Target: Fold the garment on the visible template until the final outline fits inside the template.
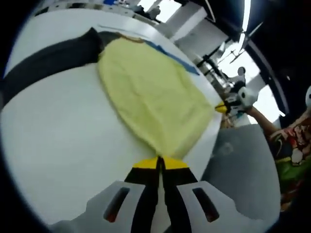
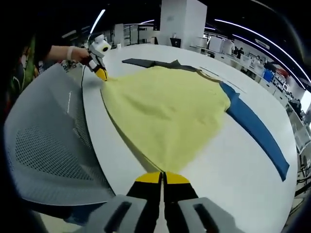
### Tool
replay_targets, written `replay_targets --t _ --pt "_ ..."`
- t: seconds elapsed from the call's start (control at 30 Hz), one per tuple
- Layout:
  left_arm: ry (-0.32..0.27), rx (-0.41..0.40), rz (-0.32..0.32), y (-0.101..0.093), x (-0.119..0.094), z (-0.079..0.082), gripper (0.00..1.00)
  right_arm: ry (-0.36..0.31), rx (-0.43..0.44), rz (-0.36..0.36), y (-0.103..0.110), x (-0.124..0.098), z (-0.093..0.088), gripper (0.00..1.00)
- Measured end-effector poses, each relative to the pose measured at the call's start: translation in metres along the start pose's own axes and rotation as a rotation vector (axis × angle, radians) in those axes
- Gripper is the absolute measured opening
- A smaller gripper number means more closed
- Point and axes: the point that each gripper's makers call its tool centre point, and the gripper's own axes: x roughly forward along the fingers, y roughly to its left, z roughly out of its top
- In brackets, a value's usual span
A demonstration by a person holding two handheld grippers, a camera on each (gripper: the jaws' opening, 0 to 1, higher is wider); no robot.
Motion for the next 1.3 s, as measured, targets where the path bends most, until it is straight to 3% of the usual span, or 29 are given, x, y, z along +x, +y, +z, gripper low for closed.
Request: replay_targets --t 0.33,0.5,0.77,1.07,1.3 --pt "-0.021 -0.017 0.004 -0.001 0.004 -0.003 0.00 0.013 0.005 0.000 -0.002 0.002 -0.004 0.00" --pt "-0.043 0.049 0.007 0.001 -0.004 0.000 0.01 0.016 0.005 -0.001 -0.003 0.002 -0.004 0.00" --pt "-0.055 0.114 0.013 0.004 -0.009 0.001 0.17 0.019 0.006 -0.009 -0.005 0.002 -0.006 0.00" --pt "-0.045 0.189 -0.041 -0.009 0.007 -0.004 0.15 0.017 0.017 -0.014 -0.008 0.002 -0.009 0.00" --pt "-0.065 0.210 -0.094 -0.014 -0.003 0.001 0.13 0.020 0.016 -0.025 -0.012 0.002 -0.010 0.00"
